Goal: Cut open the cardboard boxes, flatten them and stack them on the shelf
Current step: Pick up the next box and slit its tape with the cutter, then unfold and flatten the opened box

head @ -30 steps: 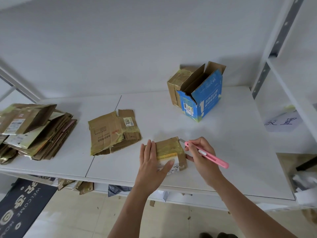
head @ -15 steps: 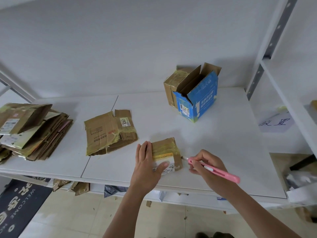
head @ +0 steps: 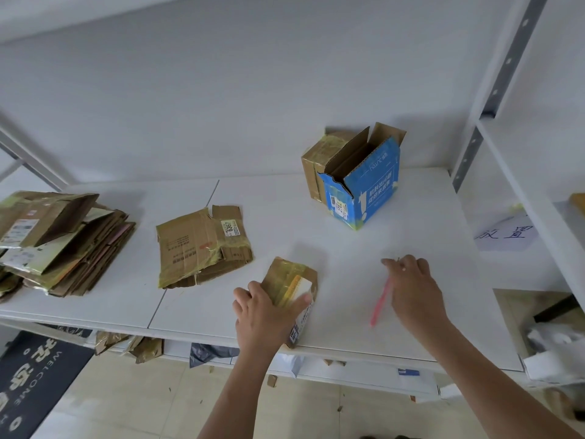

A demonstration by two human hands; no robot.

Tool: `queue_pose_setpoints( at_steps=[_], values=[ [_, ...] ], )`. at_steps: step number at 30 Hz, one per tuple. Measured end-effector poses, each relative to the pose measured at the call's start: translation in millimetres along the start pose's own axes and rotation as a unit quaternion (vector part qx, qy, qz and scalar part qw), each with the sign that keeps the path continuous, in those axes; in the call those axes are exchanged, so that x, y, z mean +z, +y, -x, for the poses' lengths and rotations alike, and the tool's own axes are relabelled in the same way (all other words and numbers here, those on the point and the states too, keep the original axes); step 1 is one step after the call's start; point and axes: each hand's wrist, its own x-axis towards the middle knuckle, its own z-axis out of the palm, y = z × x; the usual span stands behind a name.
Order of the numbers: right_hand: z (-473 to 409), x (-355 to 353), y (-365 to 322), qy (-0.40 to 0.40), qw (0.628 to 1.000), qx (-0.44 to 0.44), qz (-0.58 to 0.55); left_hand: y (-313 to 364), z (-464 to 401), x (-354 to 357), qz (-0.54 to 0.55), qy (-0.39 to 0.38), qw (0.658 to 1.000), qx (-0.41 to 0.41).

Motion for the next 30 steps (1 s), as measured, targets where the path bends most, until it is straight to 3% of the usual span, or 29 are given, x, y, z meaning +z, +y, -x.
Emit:
queue_pose_setpoints(
  at_steps=[2,4,6,8,13,20,22,30],
  values=[
    [9,-3,-22,0.024,0.978,-0.026,-0.204,-2,2,0,0.022,0.004,1.000,0.003],
    [20,-9,-53,-0.072,0.897,-0.015,-0.437,-2,4,0,0.069,0.006,0.997,0.017],
    [30,-14,-81,-0.206,0.801,0.042,-0.560,-1,5,-2,0.133,0.019,0.990,0.041],
    [31,-15,-98,-0.222,0.757,0.075,-0.610,0,5,-9,0.192,0.040,0.979,0.060],
    [22,-16,-117,-0.082,0.820,0.023,-0.566,-8,5,-21,0.251,0.004,0.961,0.114],
    [23,-11,-131,-0.054,0.862,0.027,-0.504,-18,11,-14,0.153,0.090,0.973,0.148],
    [22,-12,-129,-0.063,0.857,0.031,-0.511,-19,13,-12,0.145,0.096,0.974,0.149],
    [15,-24,-99,-0.192,0.764,0.026,-0.615,-21,4,-13,0.099,0.106,0.977,0.154]
  ],
)
